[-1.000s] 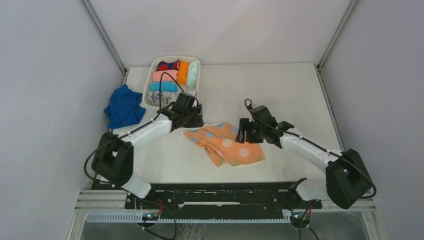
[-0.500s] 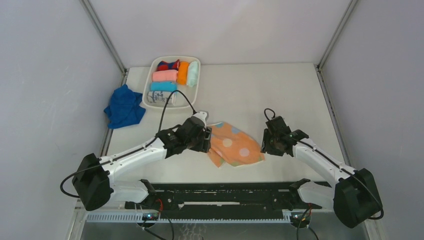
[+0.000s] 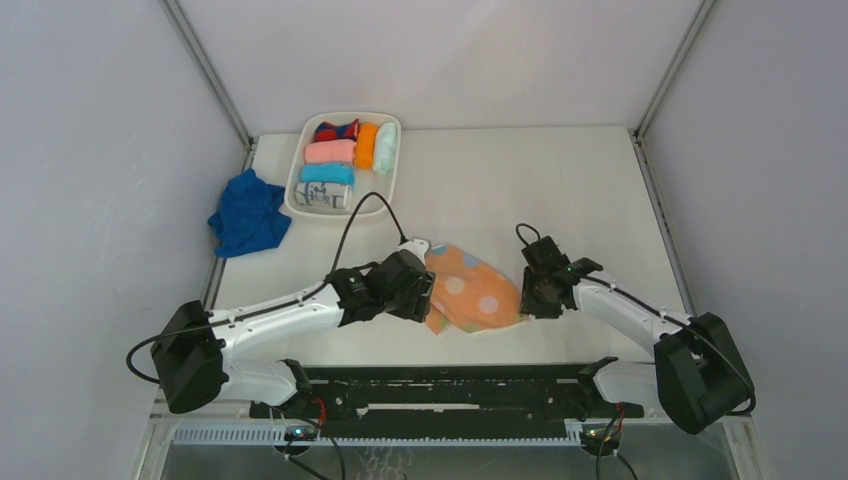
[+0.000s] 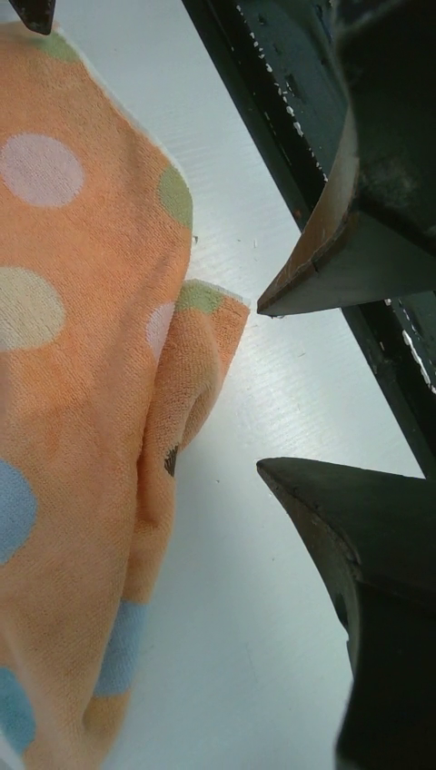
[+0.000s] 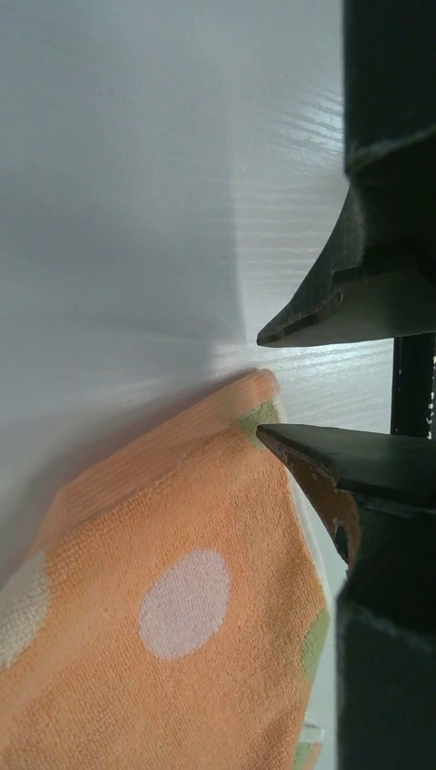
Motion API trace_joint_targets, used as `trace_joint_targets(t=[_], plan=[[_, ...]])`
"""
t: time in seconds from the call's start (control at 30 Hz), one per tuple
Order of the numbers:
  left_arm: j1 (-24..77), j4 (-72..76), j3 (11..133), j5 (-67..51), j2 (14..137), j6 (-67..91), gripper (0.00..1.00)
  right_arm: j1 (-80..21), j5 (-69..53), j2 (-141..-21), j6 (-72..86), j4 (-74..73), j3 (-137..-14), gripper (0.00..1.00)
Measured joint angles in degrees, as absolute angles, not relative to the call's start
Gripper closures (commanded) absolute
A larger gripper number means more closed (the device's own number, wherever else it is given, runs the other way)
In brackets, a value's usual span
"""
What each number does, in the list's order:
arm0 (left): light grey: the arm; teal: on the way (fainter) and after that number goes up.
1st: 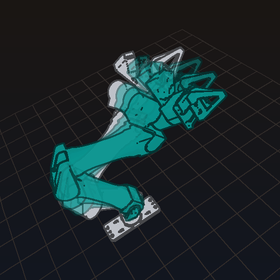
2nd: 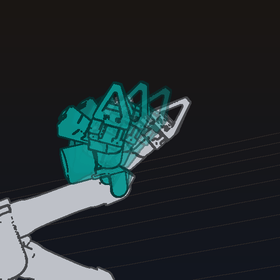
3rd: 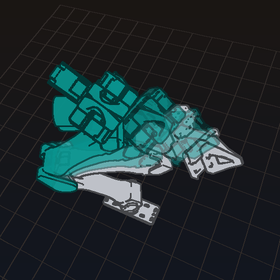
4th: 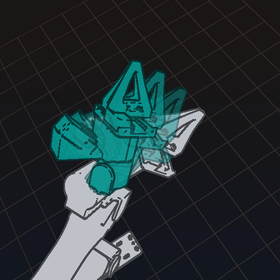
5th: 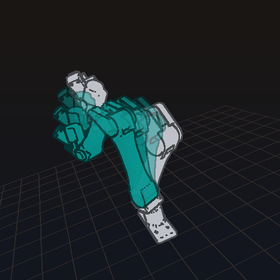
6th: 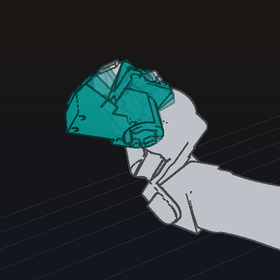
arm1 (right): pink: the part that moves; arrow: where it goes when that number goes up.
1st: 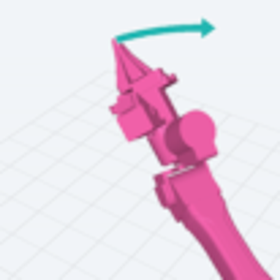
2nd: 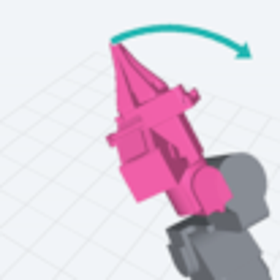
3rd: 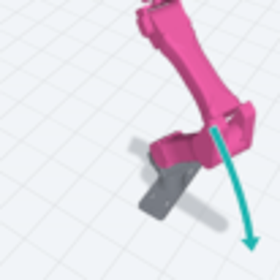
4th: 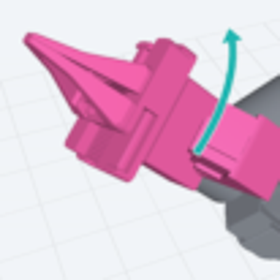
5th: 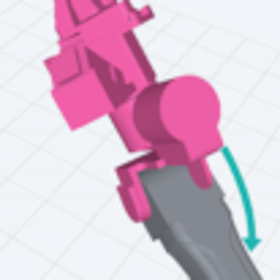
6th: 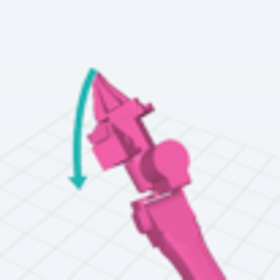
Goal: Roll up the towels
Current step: Flatten out the towel at the center of the board.
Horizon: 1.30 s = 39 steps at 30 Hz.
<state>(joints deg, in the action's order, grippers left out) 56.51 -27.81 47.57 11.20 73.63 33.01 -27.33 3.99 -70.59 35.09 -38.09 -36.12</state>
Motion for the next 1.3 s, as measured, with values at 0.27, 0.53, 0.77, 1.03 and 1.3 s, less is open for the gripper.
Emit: trace_joint_targets(t=[0.27,0.53,0.77,1.03,1.3], plan=[[56.99,-28.21,47.57,12.38,74.17,33.04,0.36,-28.34,4.03,-73.56,35.09,-37.67,-36.12,0.63],[57.71,-28.47,47.57,13.39,75.5,32.88,0.34,-28.67,4.01,-76.86,34.83,-36.62,-37.52,0.83],[60.49,-28.45,47.79,13.43,79.18,32.93,0.28,-28.97,3.53,-77.45,34.72,-35.31,-37.98,1.0],[64.01,-29.19,51.7,14.0,86.06,32.93,0.24,-28.97,3.66,-71.64,35.07,-36.62,-43.0,1.0],[64.6,-29.63,56.8,15.55,92.38,32.95,0.24,-28.86,3.53,-67.83,36.05,-35.68,-45.6,1.0]])
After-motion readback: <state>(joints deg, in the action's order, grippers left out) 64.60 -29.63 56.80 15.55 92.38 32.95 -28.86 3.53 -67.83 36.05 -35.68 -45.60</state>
